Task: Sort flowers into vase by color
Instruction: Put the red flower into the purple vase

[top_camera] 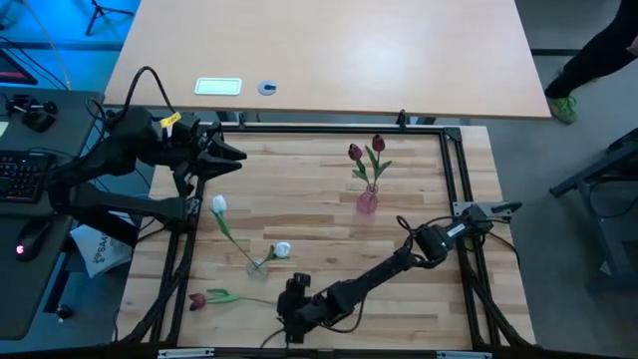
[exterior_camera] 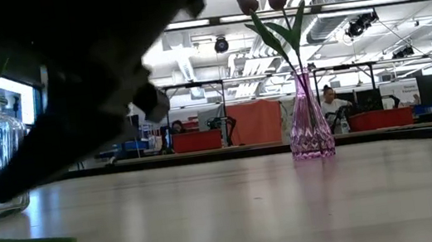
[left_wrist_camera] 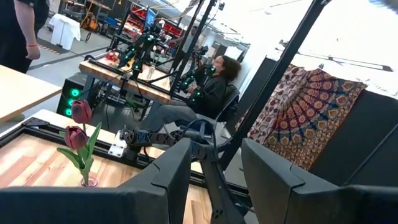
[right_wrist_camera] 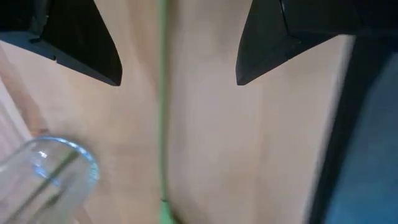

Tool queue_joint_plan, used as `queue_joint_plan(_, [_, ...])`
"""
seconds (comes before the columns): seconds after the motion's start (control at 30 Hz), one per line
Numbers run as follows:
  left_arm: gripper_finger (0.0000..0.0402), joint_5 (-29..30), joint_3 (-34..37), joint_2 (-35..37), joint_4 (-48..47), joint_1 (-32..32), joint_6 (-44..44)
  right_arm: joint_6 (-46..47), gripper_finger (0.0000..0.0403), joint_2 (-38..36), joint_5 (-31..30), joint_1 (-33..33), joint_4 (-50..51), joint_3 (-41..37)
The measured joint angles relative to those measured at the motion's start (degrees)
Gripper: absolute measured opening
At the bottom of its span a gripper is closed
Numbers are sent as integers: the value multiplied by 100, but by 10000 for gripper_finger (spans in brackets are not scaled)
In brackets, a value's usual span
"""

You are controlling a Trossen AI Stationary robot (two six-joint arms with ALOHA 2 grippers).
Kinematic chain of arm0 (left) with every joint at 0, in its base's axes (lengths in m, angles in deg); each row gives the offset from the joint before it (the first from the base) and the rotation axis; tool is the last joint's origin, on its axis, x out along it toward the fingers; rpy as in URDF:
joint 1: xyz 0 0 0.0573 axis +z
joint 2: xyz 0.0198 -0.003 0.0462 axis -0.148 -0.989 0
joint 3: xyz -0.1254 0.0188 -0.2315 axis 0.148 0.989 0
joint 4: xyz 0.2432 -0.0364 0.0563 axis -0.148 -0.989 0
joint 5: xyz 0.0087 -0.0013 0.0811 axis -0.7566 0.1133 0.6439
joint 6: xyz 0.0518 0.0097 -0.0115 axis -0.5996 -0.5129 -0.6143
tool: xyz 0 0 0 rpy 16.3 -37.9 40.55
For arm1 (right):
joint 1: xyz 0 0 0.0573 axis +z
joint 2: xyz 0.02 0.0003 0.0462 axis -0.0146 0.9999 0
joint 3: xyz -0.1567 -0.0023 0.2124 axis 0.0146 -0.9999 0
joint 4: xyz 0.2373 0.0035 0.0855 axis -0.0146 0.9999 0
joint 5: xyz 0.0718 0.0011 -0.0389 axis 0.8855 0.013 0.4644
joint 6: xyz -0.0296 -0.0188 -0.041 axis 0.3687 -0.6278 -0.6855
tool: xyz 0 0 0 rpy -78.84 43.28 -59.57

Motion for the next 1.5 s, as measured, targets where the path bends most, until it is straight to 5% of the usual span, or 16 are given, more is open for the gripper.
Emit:
queue_joint_plan(0.3, [131, -2, 2, 0, 0, -2, -4, 60, 218, 284, 107, -140, -161, 13])
queue_joint_plan(0.6, [131, -1, 2, 15, 11, -1, -8, 241, 19, 260, 270, -42, 208, 26])
queue_joint_plan(0.87, [131, 44, -393, 309, 57, 7, -396, 425, 5, -265, 418, 193, 1581, -27])
queue_joint_plan(1.1, [131, 176, -690, 454, 265, 7, -507, 439, 2, -1141, -29, 595, 3381, -11])
queue_joint_plan(1.5, [131, 496, -691, 477, 407, 7, -150, 2484, 1, -2010, -29, 1768, 6053, -13])
